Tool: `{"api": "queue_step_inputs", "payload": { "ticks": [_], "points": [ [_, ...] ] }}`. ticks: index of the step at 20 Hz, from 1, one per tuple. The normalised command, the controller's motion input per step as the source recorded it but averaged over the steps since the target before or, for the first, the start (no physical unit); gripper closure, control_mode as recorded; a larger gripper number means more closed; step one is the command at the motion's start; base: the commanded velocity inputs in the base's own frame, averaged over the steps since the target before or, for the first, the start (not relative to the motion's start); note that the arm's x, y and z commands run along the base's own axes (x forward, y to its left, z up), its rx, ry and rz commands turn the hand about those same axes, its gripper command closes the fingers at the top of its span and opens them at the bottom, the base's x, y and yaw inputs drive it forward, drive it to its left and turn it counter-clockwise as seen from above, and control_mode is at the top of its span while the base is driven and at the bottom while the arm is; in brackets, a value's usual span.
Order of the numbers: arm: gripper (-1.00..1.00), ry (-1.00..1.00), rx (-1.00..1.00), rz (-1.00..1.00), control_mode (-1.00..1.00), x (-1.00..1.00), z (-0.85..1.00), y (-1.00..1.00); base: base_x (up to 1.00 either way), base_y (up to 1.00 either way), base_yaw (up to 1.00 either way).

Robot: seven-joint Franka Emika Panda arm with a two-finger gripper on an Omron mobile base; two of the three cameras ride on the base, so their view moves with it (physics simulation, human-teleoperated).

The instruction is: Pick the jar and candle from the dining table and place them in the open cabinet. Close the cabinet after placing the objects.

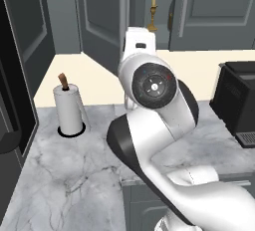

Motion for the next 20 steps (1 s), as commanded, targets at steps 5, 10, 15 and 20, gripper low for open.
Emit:
{"api": "queue_step_inputs", "payload": {
  "ticks": [5, 10, 15, 20],
  "points": [
    [-1.0, 0.0, 0.0, -0.03, -1.0, 0.4, 0.0, -0.32, 0.0, 0.0, 0.0],
    [-1.0, 0.0, 0.0, -0.03, -1.0, 0.43, 0.0, -0.28, 0.0, 0.0, 0.0],
    [-1.0, 0.0, 0.0, -0.02, -1.0, 0.42, 0.0, -0.33, 0.0, 0.0, 0.0],
    [-1.0, 0.0, 0.0, -0.03, -1.0, 0.44, 0.0, -0.38, 0.0, 0.0, 0.0]
  ]
}}
